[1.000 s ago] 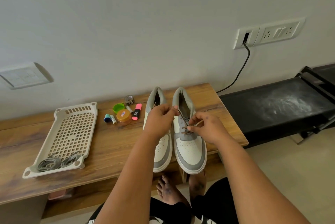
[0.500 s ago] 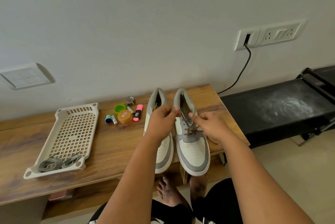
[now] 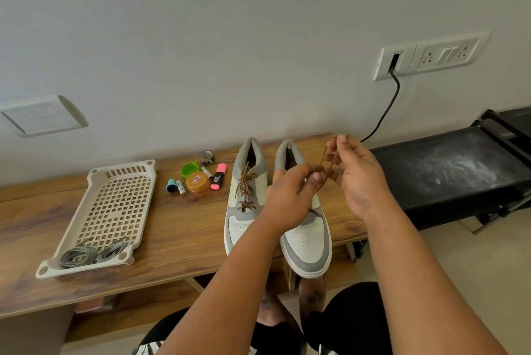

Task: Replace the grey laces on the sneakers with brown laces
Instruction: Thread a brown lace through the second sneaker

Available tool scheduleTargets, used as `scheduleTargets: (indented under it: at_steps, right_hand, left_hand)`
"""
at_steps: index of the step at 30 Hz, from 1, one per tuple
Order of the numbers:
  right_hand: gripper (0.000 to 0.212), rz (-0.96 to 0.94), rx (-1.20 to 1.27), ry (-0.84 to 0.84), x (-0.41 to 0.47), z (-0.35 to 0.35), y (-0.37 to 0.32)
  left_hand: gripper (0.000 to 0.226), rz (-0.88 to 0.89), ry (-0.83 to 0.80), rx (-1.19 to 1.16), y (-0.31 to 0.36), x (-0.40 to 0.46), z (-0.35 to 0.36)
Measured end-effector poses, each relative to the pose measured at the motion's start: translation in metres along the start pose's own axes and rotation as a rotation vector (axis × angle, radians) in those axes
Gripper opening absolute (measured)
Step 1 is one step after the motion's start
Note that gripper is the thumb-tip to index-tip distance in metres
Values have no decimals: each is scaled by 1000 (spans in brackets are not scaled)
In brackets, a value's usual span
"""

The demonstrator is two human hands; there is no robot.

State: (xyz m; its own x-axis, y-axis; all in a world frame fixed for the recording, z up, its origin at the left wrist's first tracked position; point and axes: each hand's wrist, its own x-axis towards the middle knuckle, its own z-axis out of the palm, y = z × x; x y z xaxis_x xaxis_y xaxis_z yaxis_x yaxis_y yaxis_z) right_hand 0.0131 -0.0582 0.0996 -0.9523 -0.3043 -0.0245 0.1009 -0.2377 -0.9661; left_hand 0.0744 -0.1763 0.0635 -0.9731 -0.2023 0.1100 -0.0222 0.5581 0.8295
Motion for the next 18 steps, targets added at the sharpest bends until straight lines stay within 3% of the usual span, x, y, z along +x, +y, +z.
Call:
scheduleTargets:
  at_steps: [3,6,8,13,15,17,18]
  right_hand:
    - [25,3,-18,67,2,-2,1]
    - [20,-10,-181,148,6,-13,6]
    - [20,-13,-246,154,9,-21,11]
    - [20,-16,-244,157,14,-29,16]
    - [27,4,-346,71,12,-27,18]
    - [29,17,-555,-64,9,-22,20]
    - [27,15,-664,-138,8,-19,21]
  left_hand:
    - [22,-144,91,-345,4,-1,-7]
    - [25,-414,226,-656,-3,0,-20]
    - [26,-531,299,-753,-7,0,-28]
    - [28,-555,326,-545,-18,2,-38]
    - [30,-433,259,-212,-26,3,-37]
    - [32,-253,235,301,-33,5,-34]
    - [33,-151,241,395,-31,6,-31]
